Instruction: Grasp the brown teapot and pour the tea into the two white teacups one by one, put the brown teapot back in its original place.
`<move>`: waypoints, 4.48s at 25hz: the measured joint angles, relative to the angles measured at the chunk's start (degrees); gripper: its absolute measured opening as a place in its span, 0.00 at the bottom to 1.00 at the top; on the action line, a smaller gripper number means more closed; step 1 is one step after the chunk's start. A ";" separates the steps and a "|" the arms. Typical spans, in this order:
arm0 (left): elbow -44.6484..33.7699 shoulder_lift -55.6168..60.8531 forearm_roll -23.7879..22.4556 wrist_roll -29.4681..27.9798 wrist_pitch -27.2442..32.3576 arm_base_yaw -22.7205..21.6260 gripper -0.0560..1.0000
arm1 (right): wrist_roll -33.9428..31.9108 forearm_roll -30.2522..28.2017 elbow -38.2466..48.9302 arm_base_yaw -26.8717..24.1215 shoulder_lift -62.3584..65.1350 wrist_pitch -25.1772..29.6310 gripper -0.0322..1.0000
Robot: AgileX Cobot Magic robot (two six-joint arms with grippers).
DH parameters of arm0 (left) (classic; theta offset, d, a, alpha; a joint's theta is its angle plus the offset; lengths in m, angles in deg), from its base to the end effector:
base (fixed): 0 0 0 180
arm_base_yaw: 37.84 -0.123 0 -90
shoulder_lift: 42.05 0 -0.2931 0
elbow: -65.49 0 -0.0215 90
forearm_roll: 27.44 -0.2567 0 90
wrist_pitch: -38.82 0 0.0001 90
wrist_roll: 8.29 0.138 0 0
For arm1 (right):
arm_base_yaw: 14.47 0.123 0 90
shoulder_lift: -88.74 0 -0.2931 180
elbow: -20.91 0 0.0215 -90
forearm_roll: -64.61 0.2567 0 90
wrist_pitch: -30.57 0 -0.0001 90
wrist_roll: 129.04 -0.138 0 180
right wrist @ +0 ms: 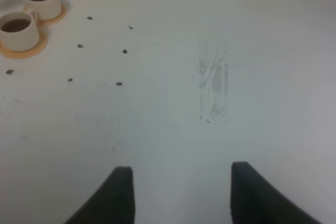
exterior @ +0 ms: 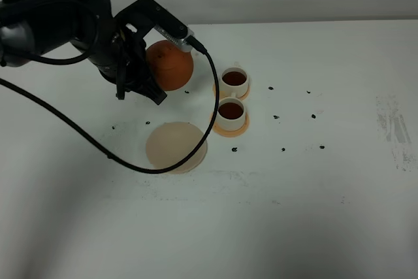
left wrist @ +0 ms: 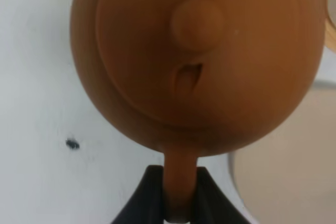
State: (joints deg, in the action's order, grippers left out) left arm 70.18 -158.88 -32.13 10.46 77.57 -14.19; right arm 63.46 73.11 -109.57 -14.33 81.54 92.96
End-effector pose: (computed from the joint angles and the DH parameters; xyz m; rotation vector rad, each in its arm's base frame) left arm 0.4108 -0.1722 0.1874 1.0131 2.4280 0.0599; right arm 0.0318 0.0182 0.2525 -0.2366 2.0563 0.0462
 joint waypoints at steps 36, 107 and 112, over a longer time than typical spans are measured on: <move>-16.24 0.67 4.11 -4.62 -2.66 4.98 0.13 | 0.00 0.00 0.00 0.00 0.00 0.00 0.43; -55.57 109.49 15.04 -4.54 23.01 -25.01 0.45 | 0.00 0.02 0.00 0.00 0.00 0.00 0.43; -55.57 109.49 15.04 -4.46 23.01 -25.01 0.45 | 0.00 0.02 0.00 0.00 0.00 0.00 0.43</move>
State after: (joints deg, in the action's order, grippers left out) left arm 14.61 -49.39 -17.09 6.00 100.58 -39.21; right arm 63.46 73.12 -109.57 -14.33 81.54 92.96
